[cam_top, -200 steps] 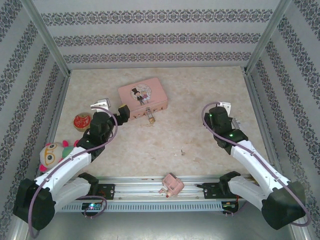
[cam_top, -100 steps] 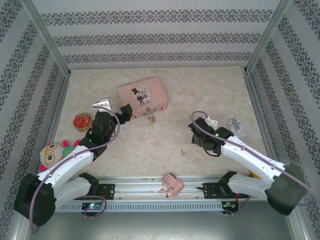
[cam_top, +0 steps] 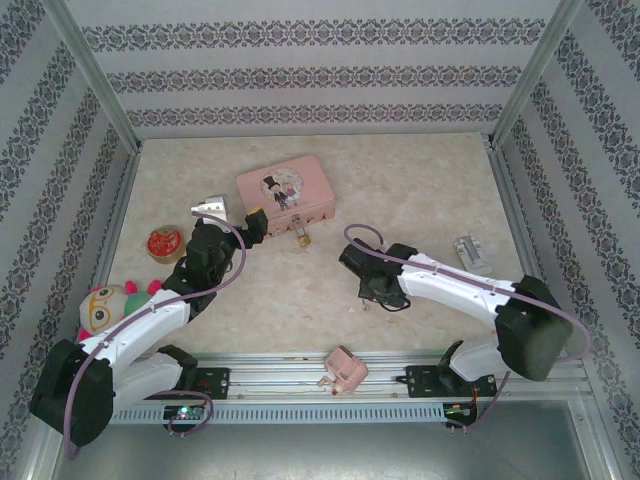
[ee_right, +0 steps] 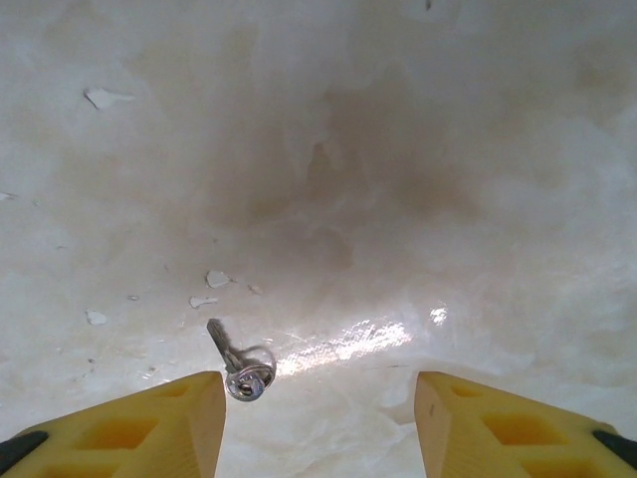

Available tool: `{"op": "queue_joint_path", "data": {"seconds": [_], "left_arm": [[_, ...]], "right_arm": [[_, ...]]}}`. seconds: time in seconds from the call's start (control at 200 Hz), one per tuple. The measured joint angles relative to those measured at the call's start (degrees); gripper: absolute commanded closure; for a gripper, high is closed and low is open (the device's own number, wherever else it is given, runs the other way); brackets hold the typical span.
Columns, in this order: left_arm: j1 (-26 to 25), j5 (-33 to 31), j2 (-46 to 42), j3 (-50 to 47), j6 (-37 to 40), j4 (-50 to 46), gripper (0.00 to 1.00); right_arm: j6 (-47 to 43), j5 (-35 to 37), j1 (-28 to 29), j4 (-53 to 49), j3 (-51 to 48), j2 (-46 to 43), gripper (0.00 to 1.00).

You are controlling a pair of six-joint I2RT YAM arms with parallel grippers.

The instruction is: Unlock the padlock with the key

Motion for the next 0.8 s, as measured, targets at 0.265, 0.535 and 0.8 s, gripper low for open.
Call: {"op": "queue_joint_path", "data": {"seconds": [0.265, 0.535, 0.8], "left_arm": [[0.0, -0.2, 0.0, -2.9, 0.1, 2.0, 0.01], [0.0, -0.2, 0.3, -3.2, 0.1, 2.4, 0.01], [0.0, -0.2, 0.9, -3.2, 0.1, 2.4, 0.01]], "right_arm": [[0.0, -3.0, 0.0, 1.7, 1.5, 6.7, 0.51], [-0.2, -4.6, 0.0, 3.5, 2.2, 10.6, 0.58], [0.0, -5.7, 0.6, 4.5, 2.2, 11.0, 0.61]]}}
